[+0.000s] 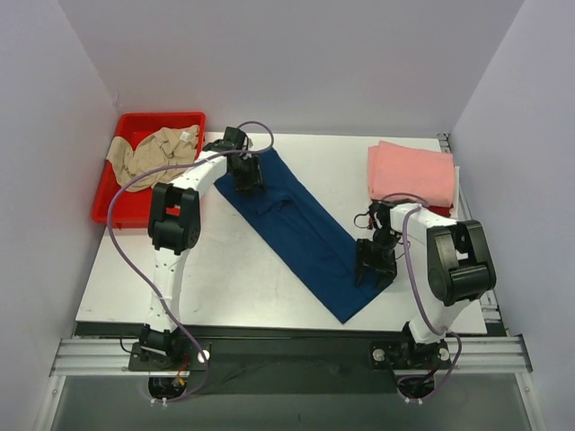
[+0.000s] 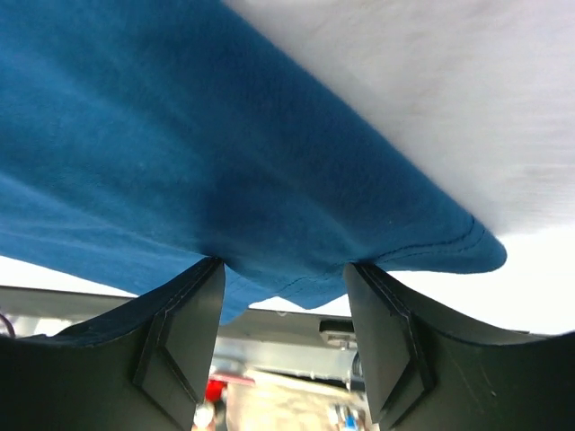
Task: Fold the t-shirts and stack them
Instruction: Rotate the tshirt 85 degrees
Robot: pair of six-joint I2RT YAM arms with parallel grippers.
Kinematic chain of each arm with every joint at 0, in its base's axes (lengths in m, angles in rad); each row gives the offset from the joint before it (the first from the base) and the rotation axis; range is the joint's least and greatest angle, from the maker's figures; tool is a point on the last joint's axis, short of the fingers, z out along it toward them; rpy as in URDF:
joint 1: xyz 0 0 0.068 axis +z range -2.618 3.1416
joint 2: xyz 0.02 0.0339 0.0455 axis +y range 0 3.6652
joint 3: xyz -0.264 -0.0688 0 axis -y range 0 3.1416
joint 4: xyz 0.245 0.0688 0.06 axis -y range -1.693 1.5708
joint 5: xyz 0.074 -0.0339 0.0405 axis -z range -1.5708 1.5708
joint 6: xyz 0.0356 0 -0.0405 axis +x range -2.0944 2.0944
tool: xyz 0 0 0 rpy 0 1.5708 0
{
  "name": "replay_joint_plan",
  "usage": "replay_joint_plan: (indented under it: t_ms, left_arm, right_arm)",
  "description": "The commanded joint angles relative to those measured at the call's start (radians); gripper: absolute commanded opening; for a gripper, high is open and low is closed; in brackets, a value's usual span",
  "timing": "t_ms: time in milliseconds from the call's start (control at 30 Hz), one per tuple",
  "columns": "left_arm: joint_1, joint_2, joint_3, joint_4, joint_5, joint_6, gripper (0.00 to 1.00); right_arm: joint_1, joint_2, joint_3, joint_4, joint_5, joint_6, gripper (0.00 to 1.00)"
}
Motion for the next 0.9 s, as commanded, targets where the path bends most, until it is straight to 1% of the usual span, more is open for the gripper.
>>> replay_joint_plan:
  t_ms: [0,67,133,167,367,400,567,733,867]
  left_arm:
    - [0.004,0.074,0.114,-0.023,0.009,0.027,0.58]
    - [0.004,0.133,0.197,-0.068,0.006,0.052,0.58]
    - [0.006,0.172,0.245,-0.114,0.003,0.067,0.58]
    - [0.006,0.203,0.268,-0.123,0.001,0.083,0.58]
    - [0.012,0.276,0.36,-0.116,0.044,0.147,0.58]
    - [0.012,0.284,0.375,-0.112,0.053,0.156,0.58]
    - [0.012,0.333,0.437,-0.048,0.114,0.193,0.58]
    - [0.012,0.372,0.492,0.035,0.177,0.199,0.59]
    - [0.012,0.375,0.494,0.098,0.22,0.186,0.6]
  right_arm:
    - [0.041,0.045,-0.025,-0.005,-0.035,0.006,0.57]
    - [0.083,0.056,-0.034,0.0,-0.035,0.02,0.57]
    - [0.113,0.053,-0.054,0.015,-0.041,0.057,0.57]
    - [0.15,0.046,-0.059,0.02,-0.045,0.069,0.57]
    - [0.284,0.039,-0.053,0.046,-0.068,0.199,0.57]
    - [0.323,0.043,-0.046,0.053,-0.072,0.213,0.57]
    - [0.422,0.097,0.044,0.072,-0.078,0.298,0.57]
    - [0.509,0.171,0.148,0.081,-0.088,0.328,0.58]
    - [0.557,0.244,0.239,0.087,-0.104,0.336,0.58]
